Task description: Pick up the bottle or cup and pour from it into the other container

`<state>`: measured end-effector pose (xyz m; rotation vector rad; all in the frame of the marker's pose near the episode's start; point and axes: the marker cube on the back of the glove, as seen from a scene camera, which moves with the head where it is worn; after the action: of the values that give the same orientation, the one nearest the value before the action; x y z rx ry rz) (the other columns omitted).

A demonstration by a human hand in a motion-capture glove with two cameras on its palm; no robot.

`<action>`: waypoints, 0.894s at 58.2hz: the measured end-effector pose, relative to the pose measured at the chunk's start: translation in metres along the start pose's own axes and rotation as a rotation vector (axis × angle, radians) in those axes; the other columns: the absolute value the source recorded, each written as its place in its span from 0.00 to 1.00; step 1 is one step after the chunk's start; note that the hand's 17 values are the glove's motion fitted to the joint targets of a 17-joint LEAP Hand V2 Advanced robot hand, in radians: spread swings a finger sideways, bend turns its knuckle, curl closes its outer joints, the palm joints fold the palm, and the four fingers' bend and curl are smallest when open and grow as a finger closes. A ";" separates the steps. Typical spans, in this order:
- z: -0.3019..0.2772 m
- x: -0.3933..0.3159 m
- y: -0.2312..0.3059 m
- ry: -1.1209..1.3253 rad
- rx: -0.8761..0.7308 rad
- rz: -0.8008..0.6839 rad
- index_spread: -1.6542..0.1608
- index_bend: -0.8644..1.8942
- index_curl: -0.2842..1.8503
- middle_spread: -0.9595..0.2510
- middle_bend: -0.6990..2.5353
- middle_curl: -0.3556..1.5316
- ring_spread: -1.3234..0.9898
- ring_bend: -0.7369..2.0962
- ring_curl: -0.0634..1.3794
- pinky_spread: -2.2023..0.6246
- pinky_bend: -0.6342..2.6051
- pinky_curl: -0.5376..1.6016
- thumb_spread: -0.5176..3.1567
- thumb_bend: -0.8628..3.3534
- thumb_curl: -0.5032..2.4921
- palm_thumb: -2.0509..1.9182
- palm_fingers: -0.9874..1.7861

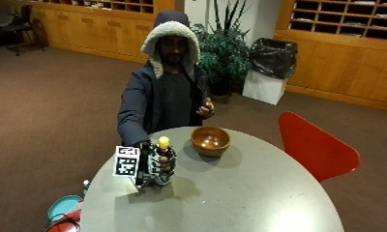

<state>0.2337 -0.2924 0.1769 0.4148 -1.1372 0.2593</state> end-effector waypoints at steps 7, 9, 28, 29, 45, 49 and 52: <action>-0.004 -0.018 0.003 -0.022 0.016 -0.164 0.75 0.40 0.36 0.59 0.38 0.45 0.48 0.49 0.36 0.71 0.31 0.43 0.17 0.20 0.41 0.78 0.84; -0.006 -0.028 0.001 -0.022 0.022 -0.177 0.75 0.40 0.37 0.59 0.38 0.45 0.48 0.49 0.36 0.71 0.31 0.43 0.17 0.20 0.41 0.77 0.84; -0.016 -0.111 0.008 0.027 0.046 -0.196 0.75 0.39 0.38 0.59 0.38 0.45 0.48 0.49 0.36 0.71 0.32 0.43 0.17 0.20 0.42 0.77 0.84; -0.016 -0.114 0.008 0.046 0.037 -0.215 0.75 0.39 0.39 0.59 0.38 0.45 0.48 0.49 0.36 0.71 0.32 0.43 0.17 0.20 0.42 0.77 0.84; -0.011 -0.168 0.036 0.350 -0.056 -0.278 0.75 0.39 0.39 0.59 0.38 0.46 0.48 0.49 0.36 0.70 0.32 0.43 0.17 0.20 0.43 0.77 0.84; -0.003 -0.183 0.042 0.456 -0.041 -0.373 0.75 0.38 0.40 0.59 0.38 0.46 0.48 0.49 0.36 0.70 0.32 0.43 0.17 0.20 0.43 0.77 0.84; 0.006 -0.197 0.045 0.538 0.005 -0.300 0.75 0.38 0.40 0.59 0.38 0.46 0.48 0.49 0.36 0.70 0.32 0.43 0.17 0.20 0.43 0.77 0.84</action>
<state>0.1314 -0.2528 0.0066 0.4781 -0.5381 0.0991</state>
